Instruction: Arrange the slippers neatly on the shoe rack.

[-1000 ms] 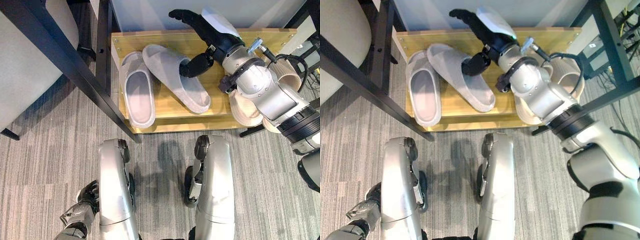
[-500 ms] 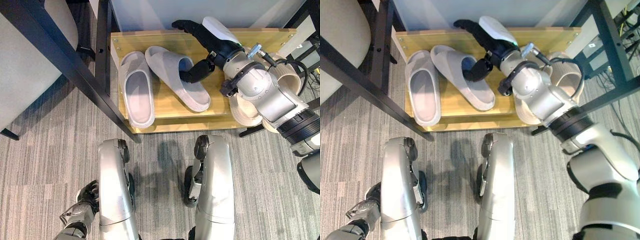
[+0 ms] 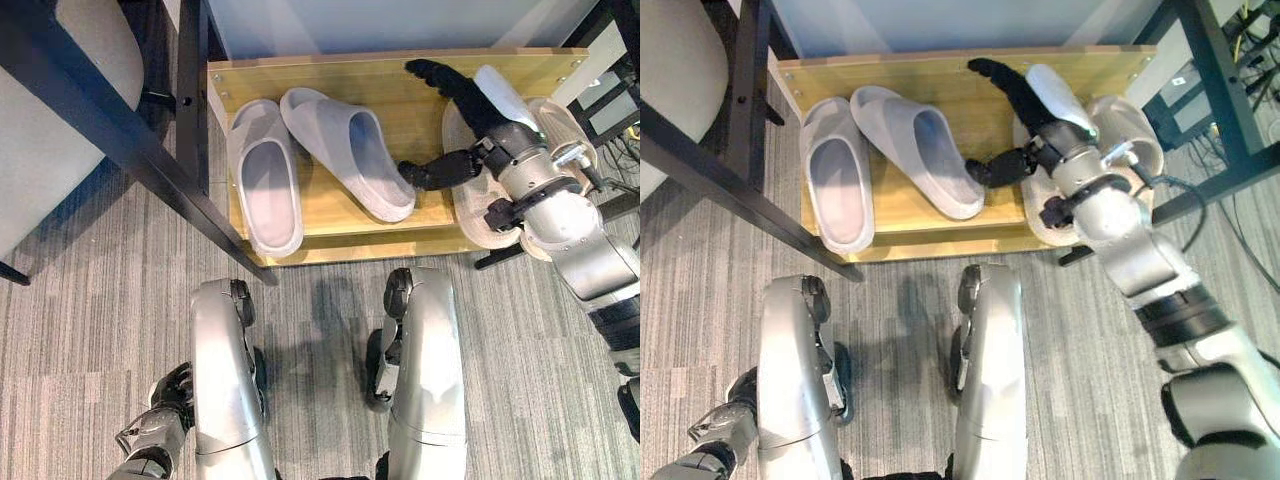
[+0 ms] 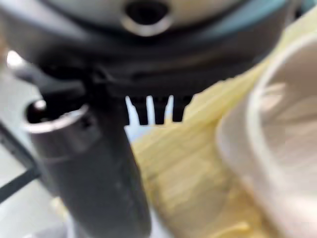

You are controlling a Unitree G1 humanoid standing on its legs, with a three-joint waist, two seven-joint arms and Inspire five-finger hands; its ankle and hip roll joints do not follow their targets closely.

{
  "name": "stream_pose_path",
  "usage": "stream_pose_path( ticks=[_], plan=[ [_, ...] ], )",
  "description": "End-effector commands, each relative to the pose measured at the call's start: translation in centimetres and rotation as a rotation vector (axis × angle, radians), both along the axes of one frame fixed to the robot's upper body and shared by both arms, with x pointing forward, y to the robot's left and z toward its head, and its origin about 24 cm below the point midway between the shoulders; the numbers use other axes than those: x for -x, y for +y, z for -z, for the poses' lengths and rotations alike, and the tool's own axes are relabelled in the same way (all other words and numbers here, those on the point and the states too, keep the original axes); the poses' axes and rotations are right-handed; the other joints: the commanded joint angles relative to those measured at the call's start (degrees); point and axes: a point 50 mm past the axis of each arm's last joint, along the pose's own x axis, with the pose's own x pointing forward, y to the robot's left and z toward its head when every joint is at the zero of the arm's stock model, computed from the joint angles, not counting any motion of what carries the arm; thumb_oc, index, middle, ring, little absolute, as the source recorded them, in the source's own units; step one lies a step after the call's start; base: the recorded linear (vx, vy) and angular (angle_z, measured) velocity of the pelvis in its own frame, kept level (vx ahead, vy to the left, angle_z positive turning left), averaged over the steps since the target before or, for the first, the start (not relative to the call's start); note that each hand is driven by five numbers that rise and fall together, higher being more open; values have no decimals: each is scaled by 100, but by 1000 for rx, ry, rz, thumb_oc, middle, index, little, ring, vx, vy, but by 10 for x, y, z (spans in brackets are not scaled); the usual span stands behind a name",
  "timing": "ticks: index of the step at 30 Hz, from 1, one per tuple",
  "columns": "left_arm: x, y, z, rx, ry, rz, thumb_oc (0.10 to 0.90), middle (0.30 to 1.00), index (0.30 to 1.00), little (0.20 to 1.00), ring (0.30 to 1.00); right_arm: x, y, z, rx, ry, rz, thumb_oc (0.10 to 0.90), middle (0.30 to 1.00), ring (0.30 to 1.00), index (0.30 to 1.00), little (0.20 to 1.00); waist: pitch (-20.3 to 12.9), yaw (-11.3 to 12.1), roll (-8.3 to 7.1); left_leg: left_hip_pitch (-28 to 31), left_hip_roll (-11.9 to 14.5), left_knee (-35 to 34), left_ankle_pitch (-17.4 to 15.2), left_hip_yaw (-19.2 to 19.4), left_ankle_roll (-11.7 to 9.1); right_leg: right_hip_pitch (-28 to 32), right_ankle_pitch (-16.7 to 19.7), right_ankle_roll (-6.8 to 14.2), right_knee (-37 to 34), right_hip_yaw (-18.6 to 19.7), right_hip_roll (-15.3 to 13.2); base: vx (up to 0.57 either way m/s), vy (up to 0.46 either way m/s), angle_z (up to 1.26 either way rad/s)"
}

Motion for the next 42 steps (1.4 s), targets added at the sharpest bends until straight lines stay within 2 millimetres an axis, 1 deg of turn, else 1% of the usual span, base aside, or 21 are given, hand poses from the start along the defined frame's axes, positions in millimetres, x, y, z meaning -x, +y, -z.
stream_pose_path(
  ticks=[1,3,7,8,12,14,16,19,21,22,35,40,42],
  plan=[
    [-18,-35,2,50,-38,100,800,900,900,900,900,44,12,-74,-55,-438,-100,800,900,900,900,900,-101,302,-27,-181,-166,-321,86,-795,711,490,-208,-565,250,932,89,0,0,0],
    [-19,-35,2,33,-37,93,800,900,900,900,900,50,16,-71,-106,-486,-130,800,900,900,900,900,-100,289,-28,-181,-173,-307,84,-790,717,490,-212,-563,272,927,97,0,0,0],
    [-19,-35,2,25,-39,91,800,900,900,900,900,59,22,-66,-137,-510,-181,800,900,900,900,900,-100,295,-38,-181,-183,-295,81,-783,723,491,-210,-563,297,932,102,0,0,0],
    [-18,-36,2,23,-38,93,800,900,900,900,900,63,27,-61,-146,-511,-216,800,900,900,900,900,-99,293,-45,-181,-189,-293,83,-781,729,491,-206,-562,294,928,108,0,0,0],
    [-16,-38,4,21,-35,92,800,900,900,900,900,73,39,-50,-131,-505,-289,800,900,900,900,900,-99,289,-62,-181,-194,-282,75,-777,729,491,-190,-544,297,925,109,0,0,0],
    [-15,-38,4,20,-37,92,800,900,900,900,900,74,40,-46,-131,-493,-301,800,900,900,900,900,-99,293,-72,-181,-198,-279,76,-779,728,491,-187,-540,303,929,112,0,0,0],
    [-14,-40,5,23,-39,89,800,900,900,900,900,77,45,-34,-128,-451,-333,800,900,900,900,900,-99,287,-80,-181,-201,-261,69,-784,734,492,-180,-532,308,932,109,0,0,0],
    [-14,-41,5,28,-45,85,800,900,900,900,900,77,44,-24,-134,-412,-336,800,900,900,900,900,-99,285,-86,-181,-202,-259,67,-789,740,494,-177,-530,307,930,111,0,0,0],
    [-14,-41,5,28,-46,85,800,900,900,900,900,77,45,-21,-138,-404,-339,800,900,900,900,900,-99,288,-90,-181,-200,-257,64,-789,742,493,-176,-529,307,929,111,0,0,0],
    [-14,-42,5,29,-49,84,800,900,900,900,900,77,44,-16,-145,-385,-333,800,900,900,900,900,-98,281,-92,-181,-206,-253,61,-792,744,492,-188,-535,309,935,113,0,0,0],
    [-13,-46,7,22,-51,90,800,900,900,900,900,78,47,7,-206,-296,-355,800,900,900,900,900,-94,277,-115,-181,-197,-244,44,-762,755,492,-200,-535,301,912,103,0,0,0],
    [-9,-46,9,18,-38,90,800,900,900,900,900,77,45,21,-245,-253,-327,800,900,900,900,900,-93,282,-136,-181,-209,-261,49,-766,748,492,-181,-541,279,926,113,0,0,0],
    [-9,-46,9,17,-35,89,800,900,900,900,900,77,46,22,-247,-252,-325,800,900,900,900,900,-93,283,-144,-181,-209,-259,50,-764,747,492,-174,-540,281,927,116,0,0,0]
  ],
)
